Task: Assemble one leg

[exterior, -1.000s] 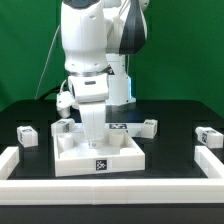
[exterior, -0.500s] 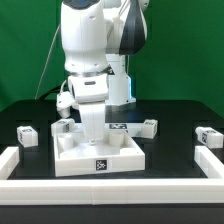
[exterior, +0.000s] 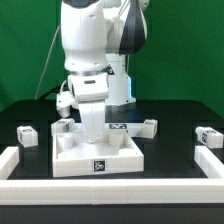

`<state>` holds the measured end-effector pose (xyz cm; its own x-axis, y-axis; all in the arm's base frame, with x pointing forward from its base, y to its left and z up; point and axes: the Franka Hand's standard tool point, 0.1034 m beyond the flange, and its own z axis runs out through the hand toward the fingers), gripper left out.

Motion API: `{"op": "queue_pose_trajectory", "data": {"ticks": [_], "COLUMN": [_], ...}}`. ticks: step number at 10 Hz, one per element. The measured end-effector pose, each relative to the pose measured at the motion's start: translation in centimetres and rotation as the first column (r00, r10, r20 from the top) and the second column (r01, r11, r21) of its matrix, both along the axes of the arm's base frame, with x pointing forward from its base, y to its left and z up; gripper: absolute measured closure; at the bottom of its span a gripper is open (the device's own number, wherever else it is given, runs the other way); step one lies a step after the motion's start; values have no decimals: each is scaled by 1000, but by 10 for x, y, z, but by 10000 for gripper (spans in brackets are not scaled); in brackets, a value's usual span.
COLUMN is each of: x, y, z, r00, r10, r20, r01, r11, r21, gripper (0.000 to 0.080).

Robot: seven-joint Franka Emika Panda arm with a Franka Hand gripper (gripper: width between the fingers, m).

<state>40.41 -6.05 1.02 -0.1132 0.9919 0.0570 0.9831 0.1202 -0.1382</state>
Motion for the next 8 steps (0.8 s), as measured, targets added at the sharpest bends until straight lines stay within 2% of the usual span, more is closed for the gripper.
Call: {"op": "queue_pose_trajectory", "data": {"ticks": [3, 6, 8], "x": [0, 7, 26], "y": [3, 41, 68], "z": [0, 0, -1], "r00": [1000, 997, 997], "r10": [-19, -72, -69], "r20": [1, 6, 21], "r01": [19, 72, 69], "r11": [1000, 997, 997], "r21": [-2, 3, 20], "gripper": [729, 729, 729]}}
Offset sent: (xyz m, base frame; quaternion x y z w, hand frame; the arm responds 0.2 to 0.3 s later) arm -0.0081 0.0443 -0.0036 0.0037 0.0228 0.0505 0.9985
